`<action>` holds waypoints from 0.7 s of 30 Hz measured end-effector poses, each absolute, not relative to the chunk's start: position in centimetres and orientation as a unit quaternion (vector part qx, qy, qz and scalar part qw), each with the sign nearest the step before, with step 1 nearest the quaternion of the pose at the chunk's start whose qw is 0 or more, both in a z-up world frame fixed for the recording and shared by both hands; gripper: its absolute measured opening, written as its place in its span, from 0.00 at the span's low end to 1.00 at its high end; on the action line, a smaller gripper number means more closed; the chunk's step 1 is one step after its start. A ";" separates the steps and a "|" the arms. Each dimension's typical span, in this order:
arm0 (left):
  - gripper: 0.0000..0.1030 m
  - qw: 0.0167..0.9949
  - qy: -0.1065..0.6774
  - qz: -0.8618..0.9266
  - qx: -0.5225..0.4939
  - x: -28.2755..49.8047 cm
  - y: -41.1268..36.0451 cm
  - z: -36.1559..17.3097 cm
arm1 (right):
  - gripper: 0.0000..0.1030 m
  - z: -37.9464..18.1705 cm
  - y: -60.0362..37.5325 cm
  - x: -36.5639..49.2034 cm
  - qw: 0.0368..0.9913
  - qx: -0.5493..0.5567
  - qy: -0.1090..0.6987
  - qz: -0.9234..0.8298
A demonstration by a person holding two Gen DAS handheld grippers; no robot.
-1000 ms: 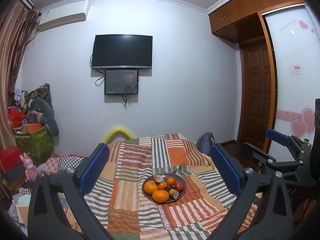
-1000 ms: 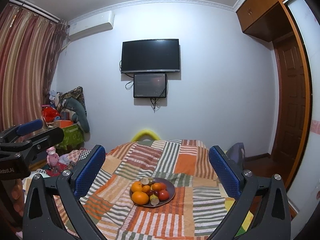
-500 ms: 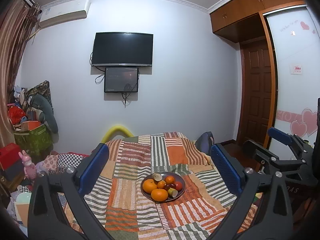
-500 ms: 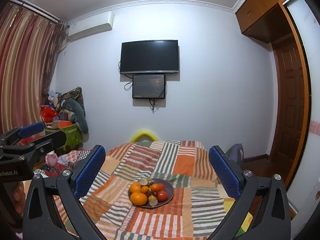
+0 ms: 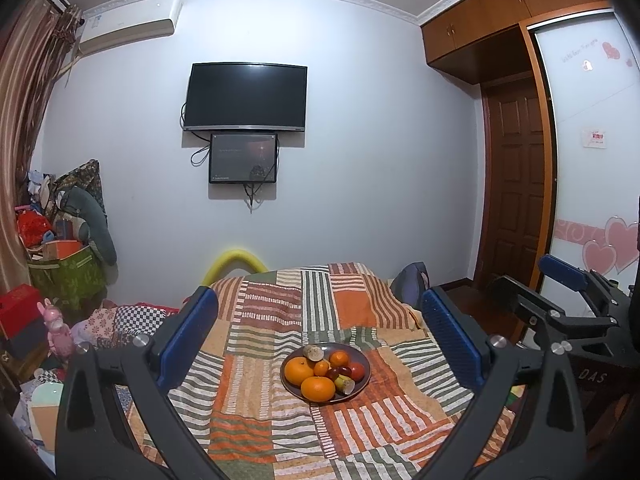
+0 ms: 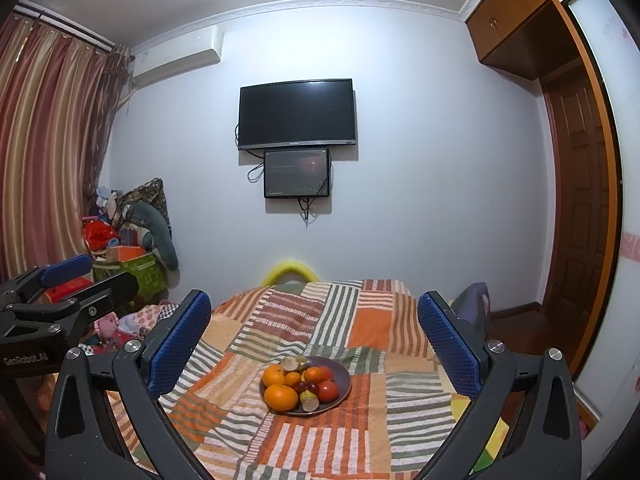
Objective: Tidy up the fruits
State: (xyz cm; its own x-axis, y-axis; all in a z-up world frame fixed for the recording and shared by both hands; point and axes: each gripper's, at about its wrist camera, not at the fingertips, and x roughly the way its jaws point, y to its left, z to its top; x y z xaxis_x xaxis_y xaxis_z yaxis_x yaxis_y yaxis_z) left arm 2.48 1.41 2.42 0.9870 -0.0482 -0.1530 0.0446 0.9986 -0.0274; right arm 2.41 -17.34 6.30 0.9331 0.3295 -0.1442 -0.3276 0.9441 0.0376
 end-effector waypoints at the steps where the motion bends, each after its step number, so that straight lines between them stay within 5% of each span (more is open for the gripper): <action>1: 1.00 0.997 0.077 -0.022 -0.012 2.5 1.4 2.4 | 1.00 6.3 -17.3 2.4 0.983 0.007 0.074 0.167; 21: 1.00 0.995 0.091 -0.028 -0.017 3.0 1.2 1.7 | 1.00 6.2 -17.3 2.4 0.983 0.010 0.077 0.169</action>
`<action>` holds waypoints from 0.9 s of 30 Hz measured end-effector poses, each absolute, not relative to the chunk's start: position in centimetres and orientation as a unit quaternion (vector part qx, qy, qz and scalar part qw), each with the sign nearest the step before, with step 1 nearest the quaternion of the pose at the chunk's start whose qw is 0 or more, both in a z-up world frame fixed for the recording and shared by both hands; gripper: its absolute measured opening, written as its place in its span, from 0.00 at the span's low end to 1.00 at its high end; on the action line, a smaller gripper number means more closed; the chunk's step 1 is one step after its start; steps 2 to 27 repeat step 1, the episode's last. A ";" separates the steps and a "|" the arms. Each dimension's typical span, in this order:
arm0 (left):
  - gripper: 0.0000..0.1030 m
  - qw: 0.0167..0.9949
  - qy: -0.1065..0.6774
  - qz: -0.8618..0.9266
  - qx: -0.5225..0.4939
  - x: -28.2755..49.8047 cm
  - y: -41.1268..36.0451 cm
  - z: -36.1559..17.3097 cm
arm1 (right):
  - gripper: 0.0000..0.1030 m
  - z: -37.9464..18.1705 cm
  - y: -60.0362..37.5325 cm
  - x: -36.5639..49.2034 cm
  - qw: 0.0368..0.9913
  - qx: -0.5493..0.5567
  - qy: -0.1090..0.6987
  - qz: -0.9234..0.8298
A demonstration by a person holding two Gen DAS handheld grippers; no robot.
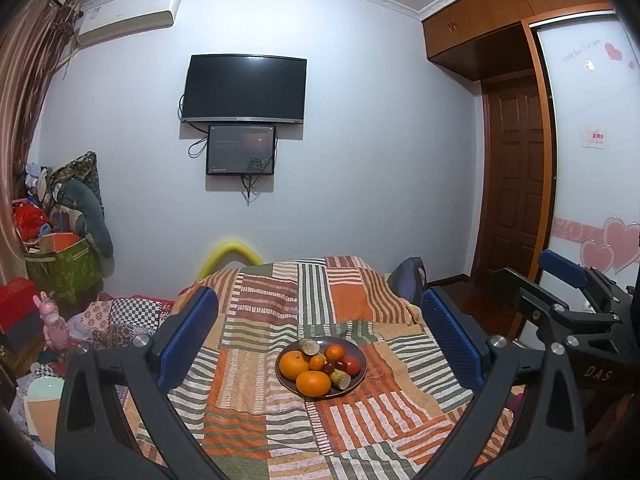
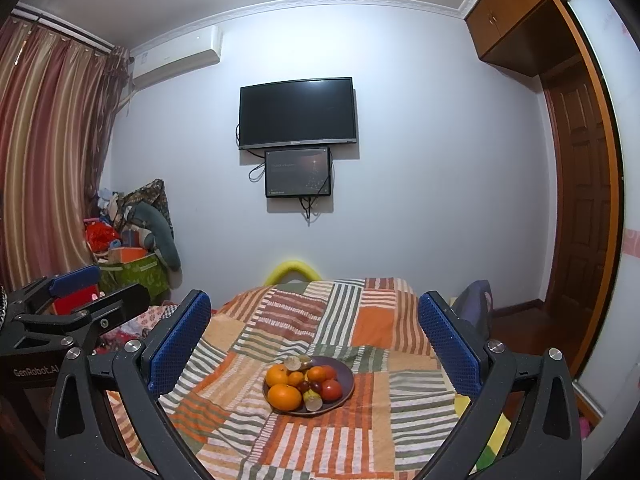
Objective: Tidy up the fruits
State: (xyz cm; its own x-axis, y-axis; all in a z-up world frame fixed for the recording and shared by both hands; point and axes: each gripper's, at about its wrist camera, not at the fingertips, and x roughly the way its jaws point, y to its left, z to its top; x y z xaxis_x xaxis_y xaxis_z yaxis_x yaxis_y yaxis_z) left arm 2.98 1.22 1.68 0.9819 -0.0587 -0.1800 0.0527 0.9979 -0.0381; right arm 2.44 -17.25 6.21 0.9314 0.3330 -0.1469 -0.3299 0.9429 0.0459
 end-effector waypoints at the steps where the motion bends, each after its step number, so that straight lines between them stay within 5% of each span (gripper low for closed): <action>1: 1.00 0.995 0.092 -0.028 -0.016 3.1 1.2 1.7 | 1.00 6.2 -17.2 2.4 0.983 0.009 0.077 0.169; 27: 1.00 0.995 0.092 -0.028 -0.016 3.1 1.2 1.7 | 1.00 6.2 -17.2 2.4 0.983 0.009 0.077 0.169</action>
